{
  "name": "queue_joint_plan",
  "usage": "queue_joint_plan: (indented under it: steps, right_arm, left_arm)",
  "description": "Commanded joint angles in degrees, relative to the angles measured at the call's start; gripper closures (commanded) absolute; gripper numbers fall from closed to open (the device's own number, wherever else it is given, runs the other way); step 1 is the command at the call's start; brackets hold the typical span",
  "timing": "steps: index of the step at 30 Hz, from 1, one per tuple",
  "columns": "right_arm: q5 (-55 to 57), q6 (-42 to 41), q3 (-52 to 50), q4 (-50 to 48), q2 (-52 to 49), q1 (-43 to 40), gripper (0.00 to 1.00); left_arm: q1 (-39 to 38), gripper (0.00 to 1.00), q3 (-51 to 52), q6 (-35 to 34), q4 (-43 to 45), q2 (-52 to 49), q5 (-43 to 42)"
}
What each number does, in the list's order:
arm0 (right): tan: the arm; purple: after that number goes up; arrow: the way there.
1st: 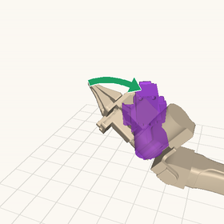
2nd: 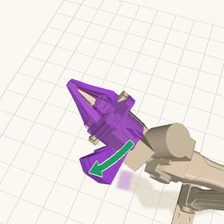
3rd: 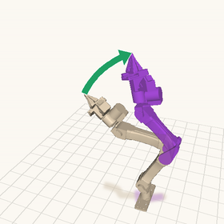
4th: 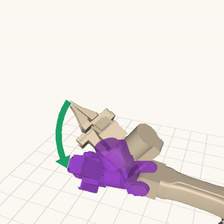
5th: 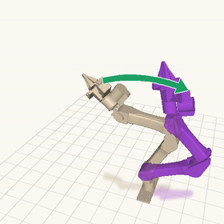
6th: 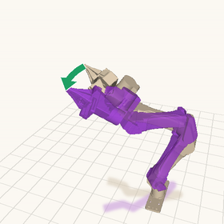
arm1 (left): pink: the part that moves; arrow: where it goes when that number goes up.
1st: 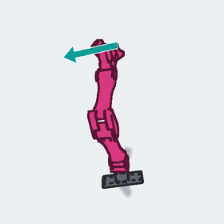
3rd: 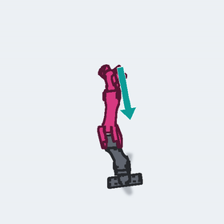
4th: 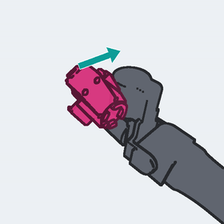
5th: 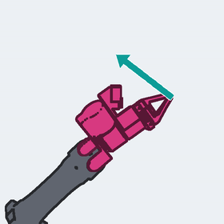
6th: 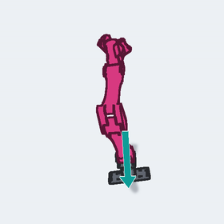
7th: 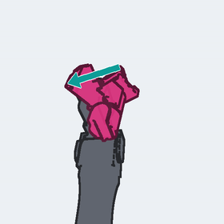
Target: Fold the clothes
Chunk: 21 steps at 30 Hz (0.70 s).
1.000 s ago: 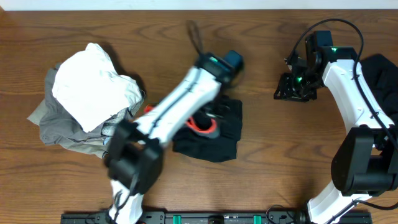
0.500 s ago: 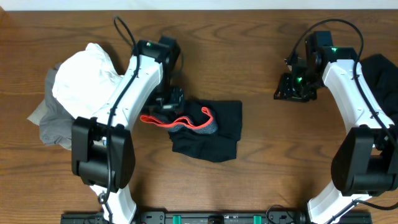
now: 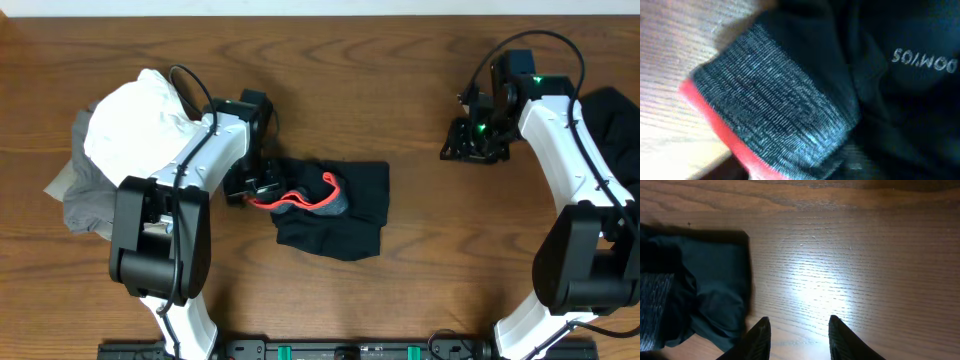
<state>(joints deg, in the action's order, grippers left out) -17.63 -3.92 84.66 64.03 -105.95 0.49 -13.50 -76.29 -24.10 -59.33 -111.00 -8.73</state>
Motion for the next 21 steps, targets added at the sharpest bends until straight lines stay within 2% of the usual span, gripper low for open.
queue_joint_plan:
  steps: [1,3,13,17,21]
  right_arm:
    - [-0.61,-0.28,-0.02,0.11,1.60,-0.22,0.64]
    - [-0.61,-0.28,-0.02,0.07,1.60,-0.22,0.64]
    - [-0.61,-0.28,-0.02,0.04,1.60,-0.22,0.64]
    - [-0.61,-0.28,-0.02,-0.17,1.60,-0.22,0.64]
    - [-0.59,-0.31,-0.02,-0.33,1.60,-0.22,0.63]
  left_arm:
    - [0.20,0.81,0.33,-1.22,0.59,-0.55,-0.09]
    - [0.20,0.94,0.31,-0.44,0.61,-0.55,-0.07]
    - [-1.16,0.94,-7.52,6.62,-7.58,7.76,0.37]
    - [-6.47,0.94,-8.09,7.19,-7.61,12.00,0.37]
    - [-14.34,0.94,-8.04,7.63,-6.95,11.72,0.42]
